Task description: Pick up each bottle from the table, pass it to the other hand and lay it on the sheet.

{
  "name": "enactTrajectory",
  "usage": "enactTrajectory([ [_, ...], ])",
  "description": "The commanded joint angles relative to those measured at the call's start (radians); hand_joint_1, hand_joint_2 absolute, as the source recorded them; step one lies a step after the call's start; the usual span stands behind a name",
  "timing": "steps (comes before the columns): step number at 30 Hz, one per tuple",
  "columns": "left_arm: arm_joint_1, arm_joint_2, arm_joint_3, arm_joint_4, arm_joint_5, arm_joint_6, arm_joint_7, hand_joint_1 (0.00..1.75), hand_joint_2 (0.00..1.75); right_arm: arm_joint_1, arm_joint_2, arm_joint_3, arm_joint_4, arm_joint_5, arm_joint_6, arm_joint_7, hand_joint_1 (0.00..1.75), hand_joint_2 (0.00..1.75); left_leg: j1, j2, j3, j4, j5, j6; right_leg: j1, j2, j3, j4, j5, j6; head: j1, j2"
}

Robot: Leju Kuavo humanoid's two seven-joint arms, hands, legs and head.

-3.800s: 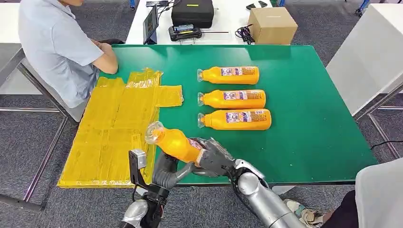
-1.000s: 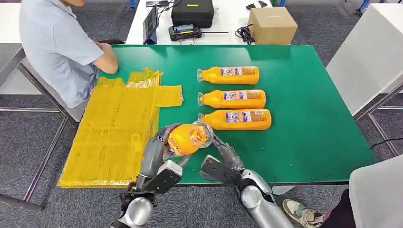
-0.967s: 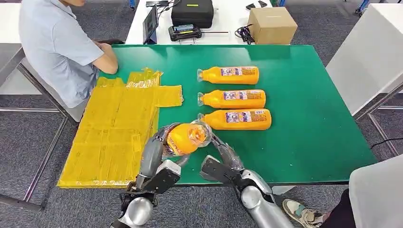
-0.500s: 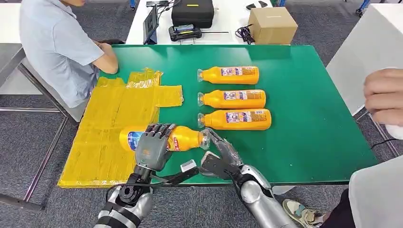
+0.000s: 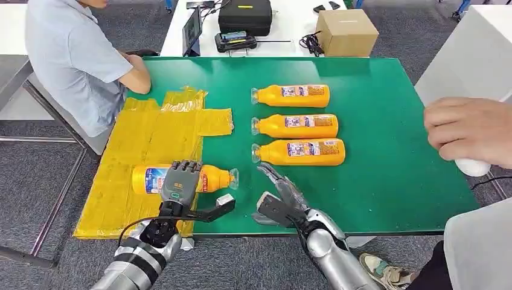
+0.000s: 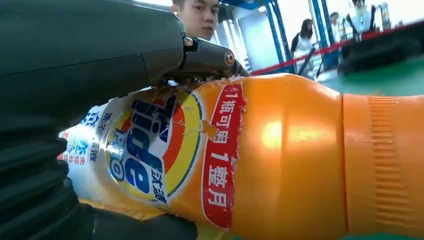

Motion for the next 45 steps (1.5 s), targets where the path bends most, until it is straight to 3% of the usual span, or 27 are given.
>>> enactTrajectory([
  [1, -0.130, 0.029, -0.006, 0.247, 0.006, -0.039, -0.025, 1.69, 1.75, -0.056, -0.008, 0.000, 0.076, -0.001, 0.008, -0.001, 0.00, 1.75, 0.001, 0.001, 0.003, 0.000, -0.001, -0.002, 0.001, 0.001, 0.003, 0.000, -0.001, -0.002, 0.000, 0.000],
  [2, -0.131, 0.026, 0.004, 0.250, 0.010, -0.042, -0.030, 0.75, 1.75, -0.056, -0.008, -0.001, 0.076, -0.001, 0.008, -0.001, 0.00, 1.75, 0.001, 0.002, 0.004, 0.000, -0.002, -0.002, 0.002, 0.001, 0.004, -0.001, -0.001, -0.003, 0.000, 0.000],
  [3, -0.132, 0.024, 0.004, 0.253, 0.006, -0.043, -0.035, 0.07, 1.75, -0.056, -0.008, -0.001, 0.076, -0.001, 0.008, -0.001, 0.00, 1.75, 0.001, 0.002, 0.003, -0.001, -0.001, -0.001, 0.001, 0.001, 0.003, -0.001, 0.000, -0.002, 0.000, 0.000],
  [6, -0.135, 0.003, 0.037, 0.270, 0.017, -0.096, -0.068, 0.00, 1.75, -0.055, -0.005, -0.004, 0.067, 0.000, 0.009, 0.000, 0.00, 1.75, 0.001, 0.002, 0.004, 0.000, -0.001, -0.002, 0.001, 0.001, 0.004, -0.001, -0.001, -0.002, 0.001, 0.000],
  [16, -0.144, -0.029, 0.089, 0.300, 0.042, -0.199, -0.102, 0.00, 1.75, -0.057, 0.001, -0.015, 0.069, 0.009, 0.011, 0.009, 0.00, 1.75, 0.001, 0.003, 0.007, 0.000, -0.001, -0.002, 0.002, 0.002, 0.007, -0.001, 0.000, -0.003, 0.000, 0.000],
  [28, -0.111, -0.043, 0.117, 0.230, 0.056, -0.098, -0.152, 0.00, 1.75, -0.051, 0.004, -0.026, 0.063, 0.023, 0.008, 0.012, 0.00, 1.75, 0.001, 0.000, 0.010, -0.001, -0.001, -0.002, 0.001, 0.000, 0.011, -0.001, 0.000, -0.002, 0.000, 0.000],
  [32, 0.002, -0.062, 0.116, -0.004, 0.063, -0.016, -0.195, 0.00, 1.75, -0.009, 0.000, -0.039, 0.024, 0.045, -0.018, 0.017, 0.00, 1.75, 0.001, -0.001, 0.010, -0.001, -0.001, -0.002, 0.001, -0.001, 0.010, -0.001, -0.001, -0.002, 0.000, 0.000],
  [33, 0.074, -0.082, 0.126, -0.129, 0.155, 0.044, -0.278, 0.00, 1.75, 0.021, 0.004, -0.060, -0.006, 0.043, -0.031, 0.018, 0.00, 1.75, 0.001, -0.001, 0.010, 0.000, -0.002, -0.003, 0.001, -0.002, 0.011, -0.001, -0.001, -0.003, 0.000, 0.000],
  [35, 0.168, -0.089, 0.107, -0.286, 0.175, 0.048, -0.292, 0.00, 1.75, 0.068, 0.001, -0.074, -0.060, 0.046, -0.041, 0.016, 0.00, 1.75, 0.001, -0.002, 0.010, -0.001, -0.002, -0.003, 0.001, -0.002, 0.011, -0.001, -0.002, -0.003, 0.000, 0.000],
  [37, 0.281, -0.103, 0.077, -0.462, 0.285, 0.094, -0.381, 0.00, 1.75, 0.132, 0.011, -0.109, -0.133, 0.042, -0.062, 0.001, 0.00, 1.75, 0.001, -0.002, 0.009, 0.000, -0.003, -0.002, 0.001, -0.003, 0.010, -0.001, -0.003, -0.002, 0.000, 0.000],
  [43, 0.365, -0.103, 0.050, -0.595, 0.303, 0.134, -0.408, 0.00, 1.75, 0.182, 0.024, -0.140, -0.170, 0.048, -0.070, 0.003, 0.00, 1.75, 0.000, -0.001, 0.003, 0.001, -0.004, -0.003, 0.001, -0.002, 0.003, 0.000, -0.003, -0.002, 0.000, 0.000],
  [45, 0.378, -0.108, 0.028, -0.629, 0.406, 0.192, -0.489, 0.00, 1.75, 0.189, 0.039, -0.164, -0.163, 0.027, -0.068, -0.003, 0.00, 1.75, 0.000, -0.002, 0.001, 0.001, -0.003, -0.003, 0.001, -0.003, 0.001, 0.000, -0.002, -0.002, 0.000, 0.000],
])
